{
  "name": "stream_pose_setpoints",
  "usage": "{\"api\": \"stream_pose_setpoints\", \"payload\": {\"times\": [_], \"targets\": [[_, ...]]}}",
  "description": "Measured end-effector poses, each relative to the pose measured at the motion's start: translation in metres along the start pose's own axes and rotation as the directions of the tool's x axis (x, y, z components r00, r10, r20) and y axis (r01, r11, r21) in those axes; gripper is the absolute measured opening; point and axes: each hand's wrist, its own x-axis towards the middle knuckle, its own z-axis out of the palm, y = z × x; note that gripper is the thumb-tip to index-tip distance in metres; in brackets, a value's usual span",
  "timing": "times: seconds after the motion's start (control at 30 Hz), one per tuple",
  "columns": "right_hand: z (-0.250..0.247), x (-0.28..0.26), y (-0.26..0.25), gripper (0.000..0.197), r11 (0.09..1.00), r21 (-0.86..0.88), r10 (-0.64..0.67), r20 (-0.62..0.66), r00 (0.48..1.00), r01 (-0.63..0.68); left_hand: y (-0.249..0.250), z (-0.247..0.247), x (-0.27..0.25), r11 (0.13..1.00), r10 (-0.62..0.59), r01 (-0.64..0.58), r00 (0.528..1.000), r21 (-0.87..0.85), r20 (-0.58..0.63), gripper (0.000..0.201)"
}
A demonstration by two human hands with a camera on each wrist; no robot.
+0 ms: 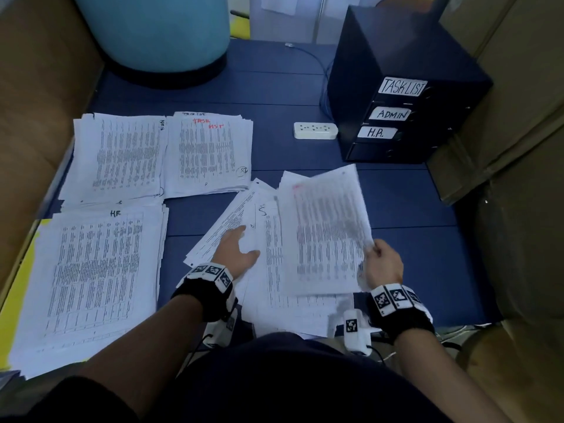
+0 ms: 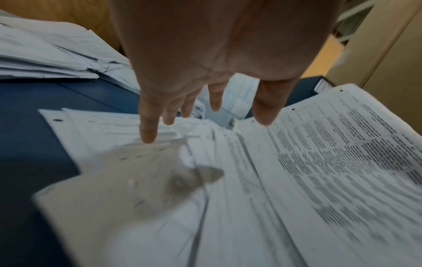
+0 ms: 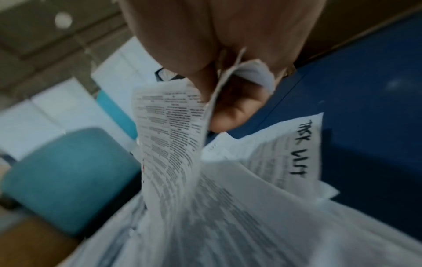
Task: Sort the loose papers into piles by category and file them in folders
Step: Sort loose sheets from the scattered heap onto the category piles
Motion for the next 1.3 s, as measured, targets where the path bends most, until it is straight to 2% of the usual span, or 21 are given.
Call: {"api": "stream_pose_setpoints", "payload": {"times": [0.07, 0.13, 0.2, 0.23, 0.3, 0.37, 0.43, 0.53, 0.67, 0.73, 0.8, 0.87, 0.93, 1.0, 1.07, 1.13, 1.27, 1.3], "targets": [[-0.003, 0.000, -0.008, 0.024, 0.987, 0.160, -0.036, 0.031, 0.999, 0.031, 0.018, -0.006, -0.003, 0.985, 0.017, -0.023, 0.999, -0.169, -0.037, 0.073], [0.002, -0.002, -0.015, 0.021, 0.957, 0.289, -0.048, 0.102, 0.994, 0.016, 0.040, -0.015, -0.006, 0.949, 0.004, -0.007, 1.000, -0.316, -0.011, 0.071], [0.010, -0.003, -0.022, 0.017, 0.932, 0.362, -0.069, 0.199, 0.978, -0.008, 0.056, -0.022, -0.008, 0.919, -0.003, -0.006, 1.000, -0.394, -0.021, 0.066], [0.014, -0.005, -0.026, 0.016, 0.926, 0.377, -0.092, 0.254, 0.963, -0.011, 0.060, -0.025, -0.008, 0.919, 0.005, -0.027, 0.998, -0.393, -0.056, 0.060], [0.019, -0.006, -0.031, 0.015, 0.914, 0.405, -0.123, 0.330, 0.936, -0.023, 0.060, -0.030, -0.007, 0.958, 0.004, -0.047, 0.989, -0.282, -0.150, 0.046], [0.023, -0.003, -0.029, 0.015, 0.912, 0.405, -0.086, 0.341, 0.936, -0.064, 0.055, -0.037, -0.006, 0.984, -0.027, -0.019, 0.966, -0.176, -0.257, 0.037], [0.027, 0.003, -0.016, 0.011, 0.944, 0.321, -0.033, 0.317, 0.948, -0.075, 0.048, -0.046, -0.008, 0.984, -0.093, 0.030, 0.927, -0.174, -0.363, 0.039], [0.033, 0.011, 0.007, 0.013, 0.996, -0.001, 0.090, 0.271, 0.958, -0.093, 0.029, -0.061, -0.008, 0.977, -0.194, 0.127, 0.870, -0.173, -0.453, 0.053], [0.044, 0.007, 0.015, 0.057, 0.940, -0.329, 0.193, 0.304, 0.933, -0.087, 0.011, -0.069, -0.006, 0.973, -0.216, 0.148, 0.850, -0.176, -0.481, 0.056], [0.049, 0.003, 0.010, 0.066, 0.901, -0.424, 0.247, 0.319, 0.915, -0.095, 0.009, -0.068, -0.007, 0.971, -0.222, 0.151, 0.857, -0.186, -0.465, 0.056], [0.054, 0.000, 0.009, 0.057, 0.885, -0.459, 0.250, 0.324, 0.912, -0.079, 0.009, -0.065, -0.009, 0.975, -0.212, 0.156, 0.871, -0.160, -0.444, 0.057], [0.057, 0.001, 0.011, 0.032, 0.890, -0.452, 0.205, 0.282, 0.937, -0.059, 0.009, -0.063, -0.010, 0.975, -0.214, 0.164, 0.879, -0.151, -0.426, 0.056], [0.056, 0.002, 0.014, 0.020, 0.907, -0.417, 0.180, 0.250, 0.951, -0.062, 0.008, -0.061, -0.012, 0.974, -0.221, 0.179, 0.884, -0.139, -0.411, 0.056], [0.054, 0.001, 0.011, 0.030, 0.935, -0.342, 0.192, 0.263, 0.946, -0.094, 0.006, -0.062, -0.012, 0.972, -0.230, 0.194, 0.888, -0.131, -0.398, 0.058], [0.055, -0.004, 0.004, 0.054, 0.916, -0.394, 0.208, 0.316, 0.926, -0.071, 0.007, -0.063, -0.012, 0.971, -0.238, 0.203, 0.888, -0.129, -0.394, 0.058], [0.060, -0.008, 0.000, 0.060, 0.891, -0.451, 0.231, 0.344, 0.910, -0.056, 0.009, -0.062, -0.012, 0.974, -0.223, 0.188, 0.888, -0.124, -0.401, 0.052], [0.062, -0.005, 0.002, 0.015, 0.893, -0.447, 0.202, 0.285, 0.937, -0.056, 0.016, -0.058, -0.014, 0.975, -0.218, 0.177, 0.888, -0.136, -0.405, 0.056], [0.060, -0.001, 0.003, 0.013, 0.906, -0.419, 0.183, 0.280, 0.942, -0.051, 0.016, -0.058, -0.013, 0.974, -0.219, 0.177, 0.890, -0.139, -0.401, 0.057]]}}
